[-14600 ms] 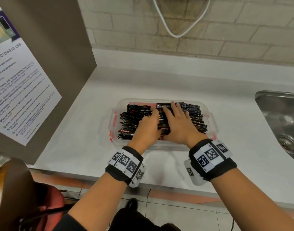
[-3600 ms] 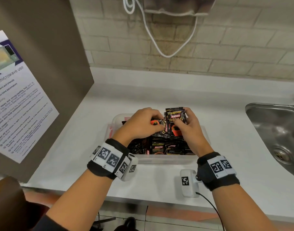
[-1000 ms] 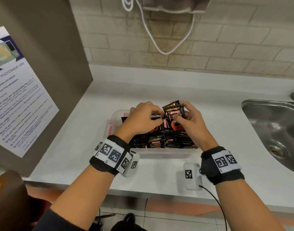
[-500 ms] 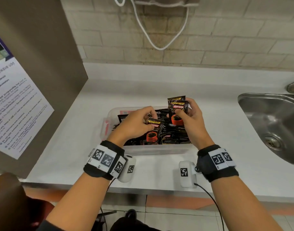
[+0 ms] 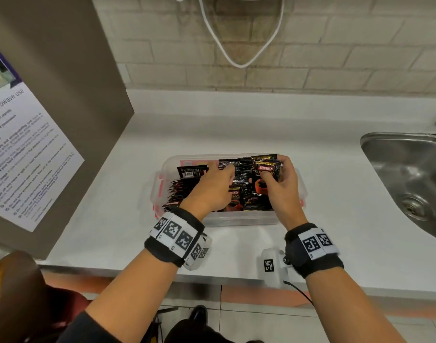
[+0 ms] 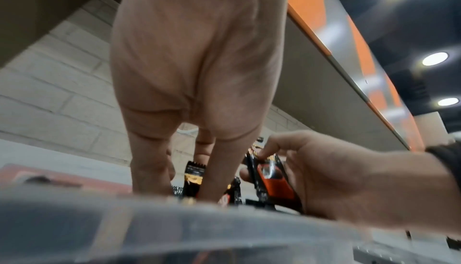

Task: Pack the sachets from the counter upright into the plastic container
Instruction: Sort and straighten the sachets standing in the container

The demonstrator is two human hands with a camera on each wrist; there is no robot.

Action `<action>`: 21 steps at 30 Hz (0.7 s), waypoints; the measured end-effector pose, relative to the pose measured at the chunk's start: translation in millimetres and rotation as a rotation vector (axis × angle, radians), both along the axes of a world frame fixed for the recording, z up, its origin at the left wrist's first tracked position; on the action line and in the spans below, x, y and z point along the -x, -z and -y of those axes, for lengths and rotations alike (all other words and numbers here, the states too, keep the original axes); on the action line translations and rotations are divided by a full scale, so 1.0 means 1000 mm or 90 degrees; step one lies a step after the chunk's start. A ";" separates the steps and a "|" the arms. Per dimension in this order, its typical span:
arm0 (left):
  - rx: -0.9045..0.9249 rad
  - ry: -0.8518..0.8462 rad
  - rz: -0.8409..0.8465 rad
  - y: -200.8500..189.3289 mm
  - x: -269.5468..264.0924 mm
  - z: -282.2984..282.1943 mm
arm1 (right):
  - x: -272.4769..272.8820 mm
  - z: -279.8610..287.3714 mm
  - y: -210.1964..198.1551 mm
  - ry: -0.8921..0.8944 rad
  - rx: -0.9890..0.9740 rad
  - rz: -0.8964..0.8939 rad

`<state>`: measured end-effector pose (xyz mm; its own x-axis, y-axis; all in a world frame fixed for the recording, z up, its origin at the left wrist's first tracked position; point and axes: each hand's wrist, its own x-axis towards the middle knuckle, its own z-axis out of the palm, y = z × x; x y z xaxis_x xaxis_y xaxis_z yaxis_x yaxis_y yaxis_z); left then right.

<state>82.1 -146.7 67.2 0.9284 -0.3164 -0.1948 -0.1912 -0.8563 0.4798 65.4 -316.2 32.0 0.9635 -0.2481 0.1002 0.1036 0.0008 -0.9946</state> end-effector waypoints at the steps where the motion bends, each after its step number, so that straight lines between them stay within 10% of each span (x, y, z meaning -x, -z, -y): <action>1: -0.025 -0.007 -0.002 0.001 0.001 0.002 | 0.001 -0.001 0.001 0.005 0.006 0.004; 21: -0.087 0.161 -0.031 -0.007 0.021 0.011 | -0.005 0.017 -0.014 0.043 -0.106 0.042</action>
